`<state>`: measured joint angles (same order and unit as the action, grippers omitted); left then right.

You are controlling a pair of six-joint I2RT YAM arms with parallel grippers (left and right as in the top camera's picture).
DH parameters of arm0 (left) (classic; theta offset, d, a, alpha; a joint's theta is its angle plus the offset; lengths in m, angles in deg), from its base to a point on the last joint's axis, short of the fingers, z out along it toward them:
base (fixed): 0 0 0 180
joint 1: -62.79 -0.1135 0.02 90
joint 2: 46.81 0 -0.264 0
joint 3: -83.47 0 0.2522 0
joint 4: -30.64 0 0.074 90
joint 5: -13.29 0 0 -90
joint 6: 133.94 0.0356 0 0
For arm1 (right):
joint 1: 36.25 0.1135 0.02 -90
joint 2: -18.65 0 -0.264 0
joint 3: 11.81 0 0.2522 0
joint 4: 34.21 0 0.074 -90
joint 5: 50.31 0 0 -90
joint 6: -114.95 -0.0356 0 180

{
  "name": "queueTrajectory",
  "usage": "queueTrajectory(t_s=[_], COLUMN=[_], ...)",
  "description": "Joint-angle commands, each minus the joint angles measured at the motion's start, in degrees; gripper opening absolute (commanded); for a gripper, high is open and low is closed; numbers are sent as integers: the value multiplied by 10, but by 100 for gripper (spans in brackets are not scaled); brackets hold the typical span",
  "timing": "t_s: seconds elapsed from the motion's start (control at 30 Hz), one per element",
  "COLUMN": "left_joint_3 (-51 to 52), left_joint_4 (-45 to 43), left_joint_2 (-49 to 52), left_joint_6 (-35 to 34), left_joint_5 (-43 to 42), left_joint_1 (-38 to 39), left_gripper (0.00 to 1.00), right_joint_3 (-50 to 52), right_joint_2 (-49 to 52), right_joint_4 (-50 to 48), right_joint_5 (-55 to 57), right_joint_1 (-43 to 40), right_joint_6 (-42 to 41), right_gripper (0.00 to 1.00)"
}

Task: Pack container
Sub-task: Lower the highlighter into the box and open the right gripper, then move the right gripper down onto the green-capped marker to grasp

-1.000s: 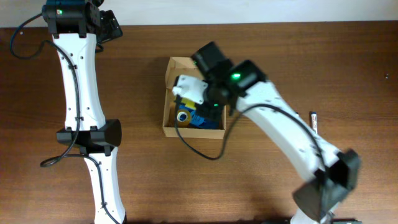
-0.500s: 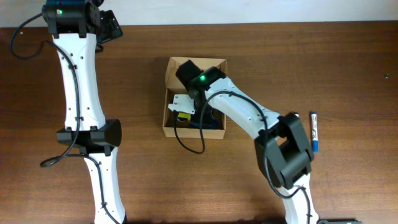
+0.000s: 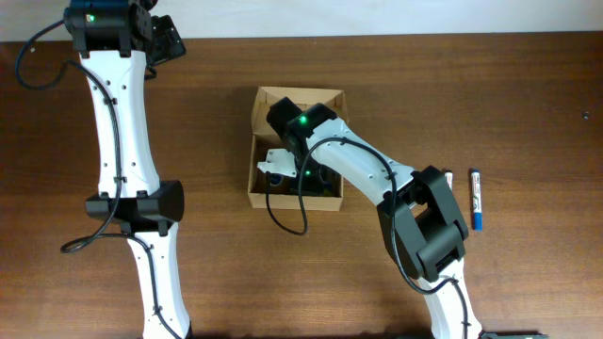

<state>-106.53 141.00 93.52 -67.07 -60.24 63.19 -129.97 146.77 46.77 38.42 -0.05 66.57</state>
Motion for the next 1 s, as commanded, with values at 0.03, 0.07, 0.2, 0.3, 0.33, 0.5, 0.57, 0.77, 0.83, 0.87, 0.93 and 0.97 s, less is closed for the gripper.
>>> queueTrajectory(t_s=[0.03,0.07,0.2,0.3,0.33,0.5,0.57,0.77,0.83,0.87,0.93,0.97], left_joint_3=[3,3,3,3,3,3,3,3,3,3,3,3], left_joint_4=[1,1,1,1,1,1,1,1,1,1,1,1], left_joint_2=[-22,-22,-22,-22,-22,-22,-22,-22,-22,-22,-22,-22], left_joint_6=[7,7,7,7,7,7,7,7,7,7,7,7], left_joint_5=[-1,-1,-1,-1,-1,-1,-1,-1,-1,-1,-1,-1], left_joint_1=[-2,-2,-2,-2,-2,-2,-2,-2,-2,-2,-2,-2], left_gripper=[100,100,100,100,100,100,100,100,100,100,100,100], right_joint_3=[-84,-105,-158,-160,-158,-110,-66,150,207,227,261,272], right_joint_2=[-16,-24,-68,-110,-129,-234,-276,-389,-399,-396,-381,-370], right_joint_4=[41,55,71,81,85,63,42,-75,-101,-102,-98,-96], right_joint_5=[14,21,61,71,78,104,106,111,107,104,59,35], right_joint_1=[2,2,1,1,0,-38,-74,-261,-336,-371,-438,-464], right_joint_6=[-47,-47,-77,-81,-81,-86,-99,-178,-226,-254,-296,-306], right_gripper=[50,53,59,59,59,62,62,69,72,72,69,66])
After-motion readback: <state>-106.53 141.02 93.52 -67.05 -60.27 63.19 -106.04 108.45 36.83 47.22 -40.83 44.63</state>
